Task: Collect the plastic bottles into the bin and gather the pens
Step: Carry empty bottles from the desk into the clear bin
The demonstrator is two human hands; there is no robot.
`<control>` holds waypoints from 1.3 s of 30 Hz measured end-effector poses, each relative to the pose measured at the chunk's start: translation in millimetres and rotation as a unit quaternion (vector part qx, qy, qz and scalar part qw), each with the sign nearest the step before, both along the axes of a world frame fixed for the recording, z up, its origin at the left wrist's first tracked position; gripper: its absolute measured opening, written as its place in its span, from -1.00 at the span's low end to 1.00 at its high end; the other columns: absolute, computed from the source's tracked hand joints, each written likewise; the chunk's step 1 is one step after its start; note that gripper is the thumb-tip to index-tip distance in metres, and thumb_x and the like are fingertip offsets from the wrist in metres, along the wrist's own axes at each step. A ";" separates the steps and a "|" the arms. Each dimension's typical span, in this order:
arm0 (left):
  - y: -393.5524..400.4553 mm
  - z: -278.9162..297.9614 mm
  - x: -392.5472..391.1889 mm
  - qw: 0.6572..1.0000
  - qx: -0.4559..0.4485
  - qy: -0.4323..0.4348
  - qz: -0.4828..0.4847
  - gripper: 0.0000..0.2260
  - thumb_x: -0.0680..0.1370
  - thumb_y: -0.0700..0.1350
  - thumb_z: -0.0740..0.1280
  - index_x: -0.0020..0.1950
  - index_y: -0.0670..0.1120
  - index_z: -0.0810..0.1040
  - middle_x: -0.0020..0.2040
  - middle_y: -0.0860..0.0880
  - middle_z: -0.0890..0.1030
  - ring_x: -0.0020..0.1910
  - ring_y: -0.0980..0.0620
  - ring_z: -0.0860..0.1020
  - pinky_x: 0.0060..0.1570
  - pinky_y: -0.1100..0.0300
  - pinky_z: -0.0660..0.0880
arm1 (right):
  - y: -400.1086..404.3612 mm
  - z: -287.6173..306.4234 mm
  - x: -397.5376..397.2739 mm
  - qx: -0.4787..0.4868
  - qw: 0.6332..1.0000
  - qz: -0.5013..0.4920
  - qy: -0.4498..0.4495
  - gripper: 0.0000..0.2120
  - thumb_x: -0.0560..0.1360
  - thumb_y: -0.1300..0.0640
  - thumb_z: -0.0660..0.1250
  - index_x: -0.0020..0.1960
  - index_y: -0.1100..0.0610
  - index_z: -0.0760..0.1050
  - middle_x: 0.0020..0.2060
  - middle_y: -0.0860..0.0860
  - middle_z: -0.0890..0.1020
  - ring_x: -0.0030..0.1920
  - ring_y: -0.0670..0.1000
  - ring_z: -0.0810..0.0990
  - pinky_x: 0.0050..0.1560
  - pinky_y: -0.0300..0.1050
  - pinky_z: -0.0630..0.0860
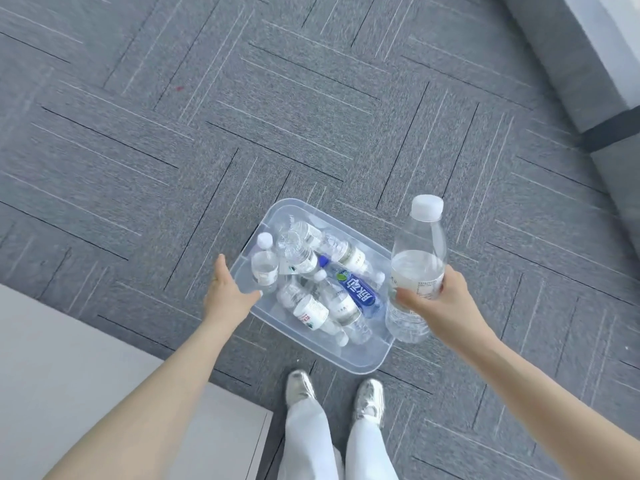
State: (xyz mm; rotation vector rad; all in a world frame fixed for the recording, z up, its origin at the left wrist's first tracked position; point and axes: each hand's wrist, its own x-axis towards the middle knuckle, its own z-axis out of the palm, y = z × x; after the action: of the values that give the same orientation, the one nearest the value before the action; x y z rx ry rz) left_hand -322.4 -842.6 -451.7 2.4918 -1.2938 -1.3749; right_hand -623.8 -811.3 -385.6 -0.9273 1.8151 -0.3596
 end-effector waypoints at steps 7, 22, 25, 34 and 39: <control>14.2 13.2 5.4 0.999 -0.007 0.018 -0.038 -0.25 0.49 -0.10 0.39 0.53 -0.06 -0.01 0.52 -0.08 0.16 0.47 -0.10 0.19 0.39 -0.07 0.22 | 1.0 4.7 9.3 0.007 0.999 -0.037 -0.012 -0.50 0.22 -0.09 0.48 0.10 -0.05 0.44 0.05 0.01 0.58 0.05 -0.01 0.58 0.06 -0.02 0.56; 47.8 -1.0 -14.2 0.992 -0.044 0.086 -0.083 -0.46 0.52 -0.14 0.32 0.46 0.00 0.20 0.42 -0.01 0.34 0.39 0.00 0.31 0.28 0.09 0.27 | 26.5 -87.3 25.9 0.135 0.984 -0.114 -0.021 -0.53 0.40 0.09 0.46 0.15 0.13 0.27 -0.08 0.00 0.57 -0.09 0.01 0.62 -0.12 -0.06 0.58; 50.5 -8.2 -17.4 0.990 -0.043 0.088 -0.098 -0.46 0.52 -0.14 0.32 0.46 0.02 0.20 0.40 -0.01 0.36 0.38 0.00 0.32 0.21 0.15 0.26 | 16.7 -106.8 26.3 0.108 0.992 -0.054 0.032 -0.42 0.41 0.06 0.41 0.34 0.15 0.25 0.01 0.05 0.59 -0.12 0.03 0.61 -0.14 -0.01 0.56; 55.0 -4.1 -27.8 0.976 -0.040 0.082 -0.198 -0.46 0.53 -0.12 0.31 0.47 0.01 0.19 0.43 0.02 0.34 0.41 0.04 0.29 0.28 0.16 0.24 | 9.4 -126.6 28.9 0.113 0.967 0.095 0.210 -0.19 0.44 -0.03 0.36 0.53 0.08 -0.01 0.52 0.03 0.08 0.53 0.12 -0.03 0.50 0.21 -0.09; 43.3 14.7 -33.3 0.974 -0.044 0.089 -0.203 -0.48 0.54 -0.12 0.29 0.46 0.00 0.19 0.42 0.03 0.34 0.42 0.06 0.28 0.29 0.13 0.25 | 20.7 -100.9 19.4 0.105 0.974 0.066 0.189 -0.26 0.46 0.02 0.35 0.51 0.12 0.06 0.48 0.06 0.21 0.48 0.13 0.14 0.48 0.13 0.11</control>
State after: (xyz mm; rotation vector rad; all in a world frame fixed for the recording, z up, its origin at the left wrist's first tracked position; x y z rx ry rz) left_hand -355.8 -799.3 -437.0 2.0644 -1.8455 -1.5246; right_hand -604.5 -790.6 -486.5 -1.0092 2.0720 0.1013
